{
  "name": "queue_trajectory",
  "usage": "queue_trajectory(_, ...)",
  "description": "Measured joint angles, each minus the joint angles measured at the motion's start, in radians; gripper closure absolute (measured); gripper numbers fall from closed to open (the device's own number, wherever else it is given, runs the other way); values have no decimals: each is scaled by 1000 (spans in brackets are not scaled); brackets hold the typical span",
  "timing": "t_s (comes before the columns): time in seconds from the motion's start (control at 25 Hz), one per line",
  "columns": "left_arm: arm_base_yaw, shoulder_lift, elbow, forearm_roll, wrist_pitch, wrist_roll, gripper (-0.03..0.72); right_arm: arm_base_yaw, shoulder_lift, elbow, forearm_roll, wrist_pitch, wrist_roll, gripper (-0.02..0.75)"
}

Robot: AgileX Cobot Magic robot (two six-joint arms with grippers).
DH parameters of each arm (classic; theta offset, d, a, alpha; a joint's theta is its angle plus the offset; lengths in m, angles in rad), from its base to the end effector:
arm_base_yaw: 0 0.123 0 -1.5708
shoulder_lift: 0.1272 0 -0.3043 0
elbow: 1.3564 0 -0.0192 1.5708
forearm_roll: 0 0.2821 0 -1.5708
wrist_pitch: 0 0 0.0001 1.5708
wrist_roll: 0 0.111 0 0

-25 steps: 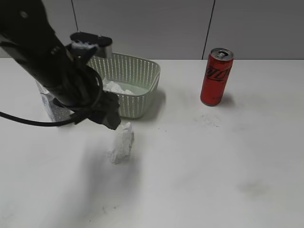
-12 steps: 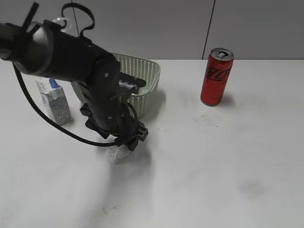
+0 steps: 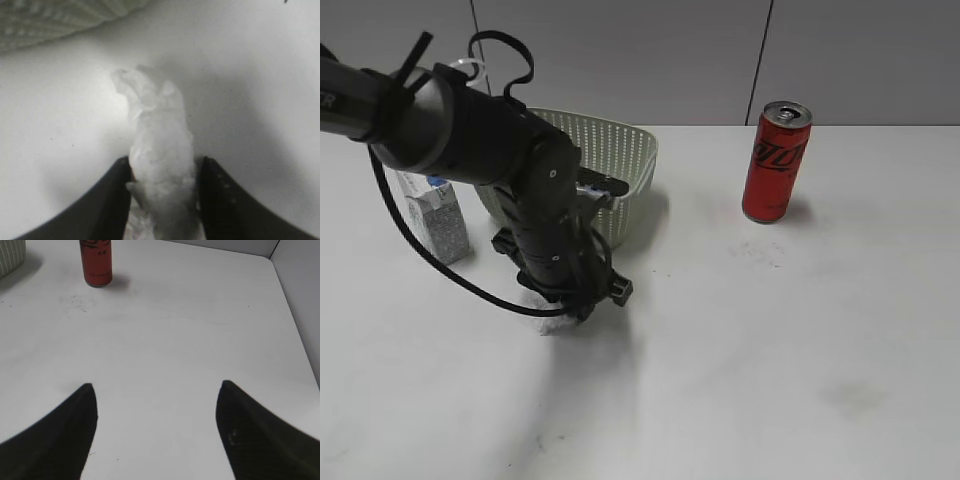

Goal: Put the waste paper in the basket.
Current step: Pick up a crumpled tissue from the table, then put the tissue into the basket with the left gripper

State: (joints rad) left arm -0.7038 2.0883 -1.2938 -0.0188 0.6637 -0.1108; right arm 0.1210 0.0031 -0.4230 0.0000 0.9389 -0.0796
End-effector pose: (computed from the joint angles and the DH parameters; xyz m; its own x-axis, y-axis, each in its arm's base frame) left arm 0.3283 -0.2804 0.0887 -0.8226 0.5339 -0.1956 0.5501 0.8343 -0.0361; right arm 0.0361 0.0044 0.2698 -0.4045 -0.1293 -0.9053 -0.1534 0.9855 -0.0722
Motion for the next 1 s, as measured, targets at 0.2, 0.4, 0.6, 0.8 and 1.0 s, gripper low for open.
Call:
queue_trajectory(0.2, 0, -42, 1, -5, 54, 0, 583, 0, 0, 0, 0, 0, 0, 177)
queue_trajectory(0.4, 0, -193, 1, -6, 82, 0, 657, 0, 0, 0, 0, 0, 0, 177)
queue_trajectory(0.6, 3, -350, 1, 26, -21, 0, 659, 0, 0, 0, 0, 0, 0, 177)
queue_trajectory(0.8, 32, -393, 1, 147, -370, 0, 659, 0, 0, 0, 0, 0, 0, 177)
queue_trajectory(1.0, 101, -306, 1, 194, -676, 0, 657, 0, 0, 0, 0, 0, 0, 177)
